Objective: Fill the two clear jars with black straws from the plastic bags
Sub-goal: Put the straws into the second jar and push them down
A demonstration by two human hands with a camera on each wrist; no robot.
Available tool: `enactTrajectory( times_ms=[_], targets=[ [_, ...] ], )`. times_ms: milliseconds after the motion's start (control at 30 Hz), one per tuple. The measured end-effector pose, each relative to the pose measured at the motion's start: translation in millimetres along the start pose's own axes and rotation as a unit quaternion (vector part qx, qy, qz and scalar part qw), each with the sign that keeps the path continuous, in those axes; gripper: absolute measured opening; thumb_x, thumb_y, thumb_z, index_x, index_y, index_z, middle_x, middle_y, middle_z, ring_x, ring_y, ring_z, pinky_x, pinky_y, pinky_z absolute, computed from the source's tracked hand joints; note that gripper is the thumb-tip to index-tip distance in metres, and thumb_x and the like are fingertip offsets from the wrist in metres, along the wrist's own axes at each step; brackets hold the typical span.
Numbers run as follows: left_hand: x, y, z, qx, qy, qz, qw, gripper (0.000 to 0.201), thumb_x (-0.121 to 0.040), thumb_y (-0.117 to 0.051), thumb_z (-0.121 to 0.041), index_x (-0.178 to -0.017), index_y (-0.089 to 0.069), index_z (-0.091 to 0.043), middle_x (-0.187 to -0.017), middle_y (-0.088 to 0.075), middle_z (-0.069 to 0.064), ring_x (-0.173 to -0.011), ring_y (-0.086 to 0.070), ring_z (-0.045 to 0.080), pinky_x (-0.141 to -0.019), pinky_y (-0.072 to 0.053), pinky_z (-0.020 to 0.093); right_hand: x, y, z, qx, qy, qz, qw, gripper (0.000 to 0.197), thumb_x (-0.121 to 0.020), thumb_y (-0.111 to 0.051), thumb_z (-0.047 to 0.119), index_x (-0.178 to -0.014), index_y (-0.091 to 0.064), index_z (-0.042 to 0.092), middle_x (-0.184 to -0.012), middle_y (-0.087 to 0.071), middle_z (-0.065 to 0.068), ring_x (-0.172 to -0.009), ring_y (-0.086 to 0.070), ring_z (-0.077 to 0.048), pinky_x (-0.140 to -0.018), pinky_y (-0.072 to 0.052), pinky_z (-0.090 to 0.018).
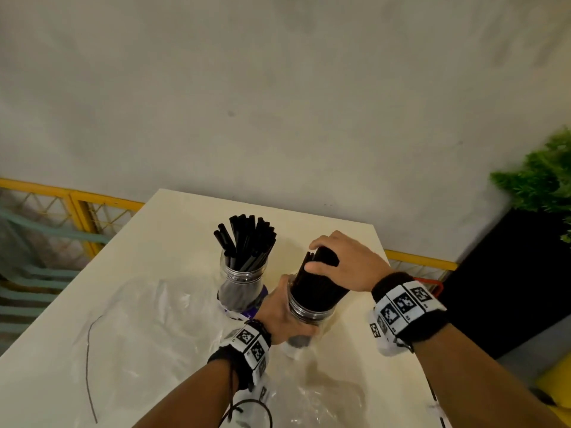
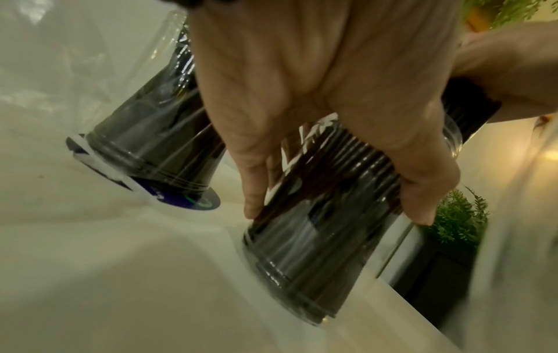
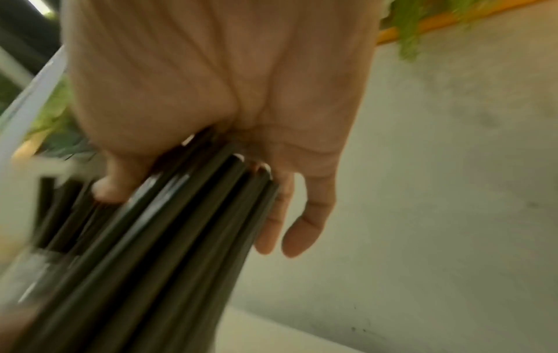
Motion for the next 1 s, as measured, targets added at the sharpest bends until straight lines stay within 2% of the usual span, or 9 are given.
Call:
enactTrajectory(
  times_ms=[133,300,367,433,567,733,833,933,1000],
  targets=[
    [-4.8,0.5,0.6,0.007,-0.012,-0.006,1.000,0.099,-0.059,-0.092,-0.030,-0.136,-0.030,-0.019,-0.118,-0.061,-0.007,-0.107,-0.061,0.016,-0.090,-0.052,0.027,9.7,42.5,-11.1,-0.081,-0.041,-0.163,0.982,0.027,-0.092,-0.059,0.047,-0.110,-0.064,0.028,-0.106,-0.062,0.003,-0.090,-0.061,-0.014,-0.084,-0.054,-0.035],
    [-8.8,-3.2,0.0,0.025,-0.017,-0.006,1.000,0.099,-0.059,-0.092,-0.027,-0.137,-0.031,-0.022,-0.119,-0.059,-0.010,-0.107,-0.060,0.012,-0.080,-0.046,0.010,17.9,16.7,1.5,-0.035,-0.107,-0.099,0.989,0.060,-0.078,-0.055,0.072,-0.126,-0.053,0.036,-0.125,-0.051,0.000,-0.114,-0.054,-0.023,-0.098,-0.048,-0.043],
    [-10.5,-5.2,1.2,0.021,-0.018,-0.002,1.000,0.099,-0.058,-0.092,-0.029,-0.136,-0.030,-0.022,-0.122,-0.058,-0.009,-0.110,-0.060,0.014,-0.087,-0.051,0.019,12.8,-10.4,9.3,0.004,-0.151,-0.039,0.988,0.077,-0.072,-0.050,0.082,-0.135,-0.039,0.038,-0.132,-0.043,-0.004,-0.118,-0.051,-0.032,-0.098,-0.048,-0.049],
    [-12.6,-5.3,3.4,0.021,-0.018,0.002,1.000,0.097,-0.058,-0.092,-0.029,-0.133,-0.030,-0.021,-0.123,-0.059,-0.007,-0.111,-0.061,0.017,-0.093,-0.053,0.030,4.3,-24.1,16.4,0.061,-0.130,-0.041,0.989,0.067,-0.080,-0.053,0.072,-0.130,-0.040,0.031,-0.124,-0.046,-0.006,-0.110,-0.056,-0.037,-0.090,-0.051,-0.049],
    [-16.0,1.5,5.6,0.004,-0.018,0.003,1.000,0.096,-0.059,-0.090,-0.030,-0.134,-0.032,-0.018,-0.114,-0.057,-0.007,-0.103,-0.059,0.017,-0.084,-0.048,0.027,-2.3,-7.1,16.1,-0.003,0.014,-0.021,1.000,0.042,-0.083,-0.068,0.050,-0.117,-0.056,0.029,-0.107,-0.055,0.001,-0.098,-0.056,-0.022,-0.089,-0.050,-0.044],
    [-20.7,1.7,9.4,-0.003,0.003,0.007,1.000,0.102,-0.058,-0.087,-0.033,-0.139,-0.025,-0.026,-0.119,-0.064,-0.003,-0.107,-0.063,0.022,-0.094,-0.055,0.041,3.2,29.0,-5.6,-0.098,-0.036,-0.033,0.994,0.053,-0.076,-0.077,0.049,-0.124,-0.055,0.041,-0.119,-0.058,0.011,-0.108,-0.059,-0.013,-0.084,-0.048,-0.026],
    [-21.2,0.7,7.9,0.003,0.000,0.008,1.000,0.102,-0.057,-0.087,-0.033,-0.138,-0.025,-0.026,-0.122,-0.063,-0.002,-0.108,-0.063,0.023,-0.095,-0.055,0.041,1.2,30.5,0.7,-0.106,-0.053,-0.069,0.991,0.048,-0.082,-0.065,0.059,-0.124,-0.054,0.040,-0.121,-0.057,0.007,-0.111,-0.059,-0.018,-0.091,-0.050,-0.031],
    [-19.6,0.8,7.9,0.024,0.000,0.003,1.000,0.100,-0.051,-0.087,-0.038,-0.133,-0.031,-0.030,-0.122,-0.063,-0.006,-0.111,-0.063,0.019,-0.096,-0.055,0.042,-1.1,-3.8,19.2,-0.041,-0.110,-0.005,0.993,0.077,-0.071,-0.055,0.081,-0.135,-0.038,0.043,-0.129,-0.045,0.001,-0.118,-0.049,-0.023,-0.100,-0.046,-0.045],
    [-20.4,-0.3,9.1,0.036,-0.002,0.004,0.999,0.097,-0.049,-0.088,-0.038,-0.129,-0.034,-0.029,-0.121,-0.063,-0.007,-0.111,-0.063,0.019,-0.096,-0.055,0.043,-5.9,-23.9,26.9,0.040,-0.120,-0.009,0.992,0.067,-0.076,-0.060,0.070,-0.130,-0.039,0.037,-0.123,-0.047,-0.002,-0.113,-0.050,-0.030,-0.094,-0.049,-0.048]
  ],
)
Point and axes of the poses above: each hand's wrist, its own x-axis away from the middle knuckle, its own y-axis out of the back of the hand, z = x × y, the point moved 4 cm from there along -x, towards the middle knuckle
